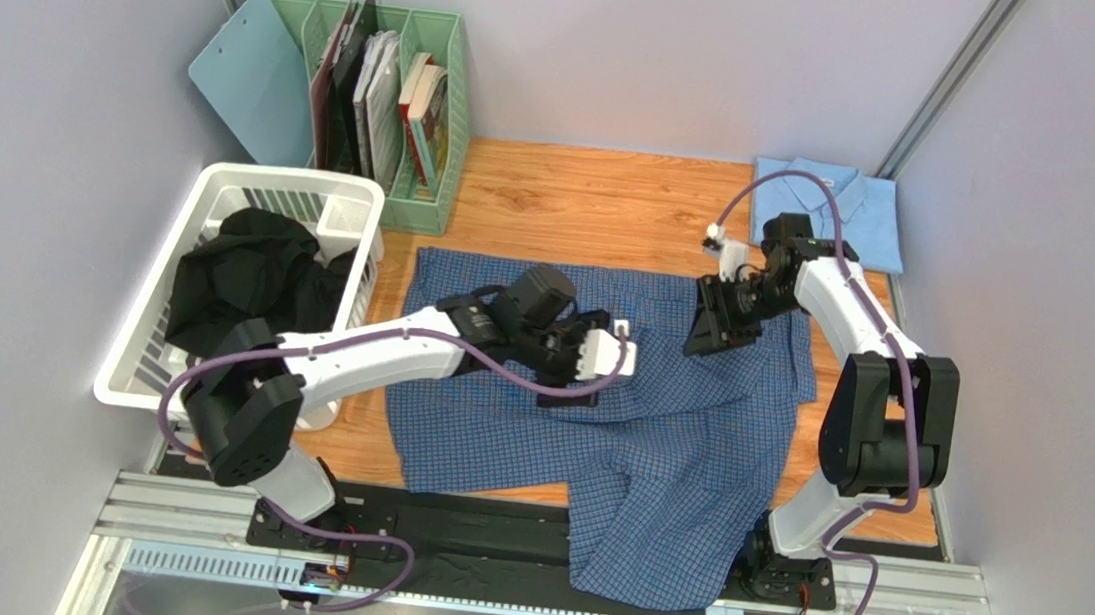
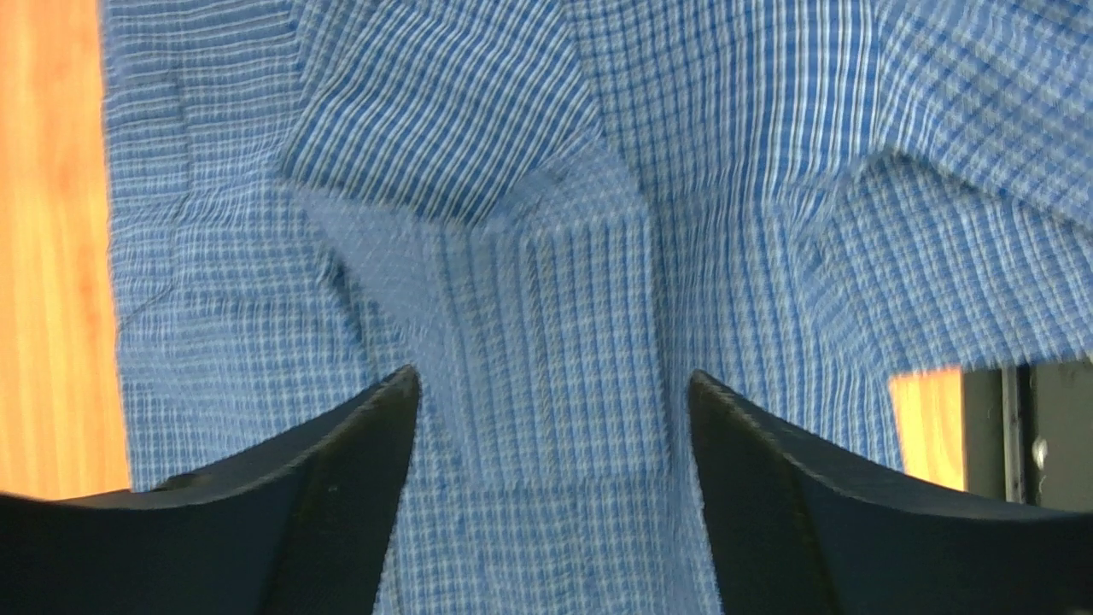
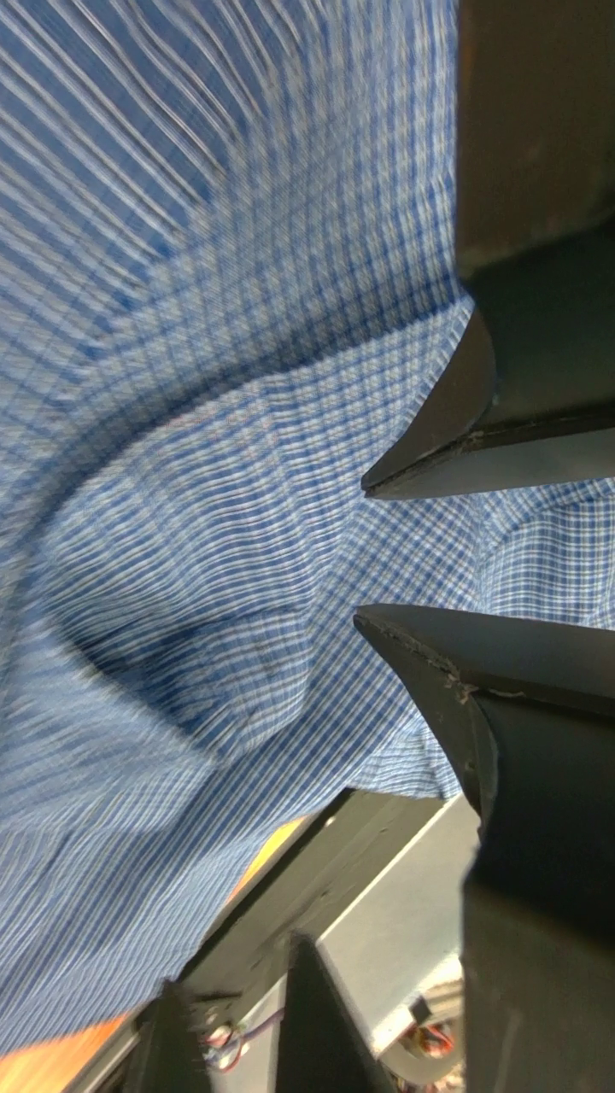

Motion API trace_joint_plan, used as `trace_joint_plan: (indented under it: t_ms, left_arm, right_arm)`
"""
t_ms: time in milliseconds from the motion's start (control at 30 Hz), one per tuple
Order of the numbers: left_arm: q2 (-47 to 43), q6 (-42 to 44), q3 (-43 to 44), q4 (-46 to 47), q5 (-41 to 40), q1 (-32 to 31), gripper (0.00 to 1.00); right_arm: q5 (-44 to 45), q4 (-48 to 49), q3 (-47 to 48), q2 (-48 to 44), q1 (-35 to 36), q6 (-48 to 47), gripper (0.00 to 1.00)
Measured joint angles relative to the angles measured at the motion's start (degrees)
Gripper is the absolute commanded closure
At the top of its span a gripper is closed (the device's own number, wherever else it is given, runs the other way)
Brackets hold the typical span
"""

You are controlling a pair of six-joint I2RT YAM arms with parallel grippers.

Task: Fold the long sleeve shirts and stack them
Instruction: Fold the shirt

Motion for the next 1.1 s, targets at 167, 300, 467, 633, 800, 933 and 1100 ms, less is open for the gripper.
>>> trace_joint_plan:
  t_ms: [167, 300, 467, 633, 800, 933, 1100]
  left_arm:
    - [7.6, -3.8, 4.8, 1.7, -7.7, -7.7, 0.18]
    - [12.7, -5.9, 5.5, 3.3, -13.3, -11.2, 0.16]
    - [17.9, -7.9, 5.4, 5.0, -20.5, -12.4, 0.25]
    - [18.7, -9.2, 5.0, 8.4, -25.6, -12.2, 0.40]
    - [18.6, -10.5, 4.2, 10.6, -26.3, -12.1, 0.75]
    - [18.4, -10.8, 4.1, 10.4, -25.9, -11.7, 1.00]
    - [16.0, -11.1, 4.1, 8.4, -24.5, -10.6, 1.00]
  right_arm:
    - [3.4, 0.7, -4.0, 0.4, -0.4, 0.2, 0.59]
    - [5.1, 1.9, -3.9, 2.2, -2.7, -0.4, 0.59]
    - [7.6, 2.6, -4.0, 6.4, -5.9, -2.2, 0.56]
    - [8.3, 3.2, -5.2, 7.8, -5.9, -3.5, 0.57]
    - [8.9, 3.3, -7.5, 8.1, -5.8, -4.9, 0.59]
    - [9.3, 3.4, -8.8, 8.1, -5.8, -5.9, 0.66]
    - [9.3, 2.9, -9.8, 8.0, -5.9, -6.7, 0.79]
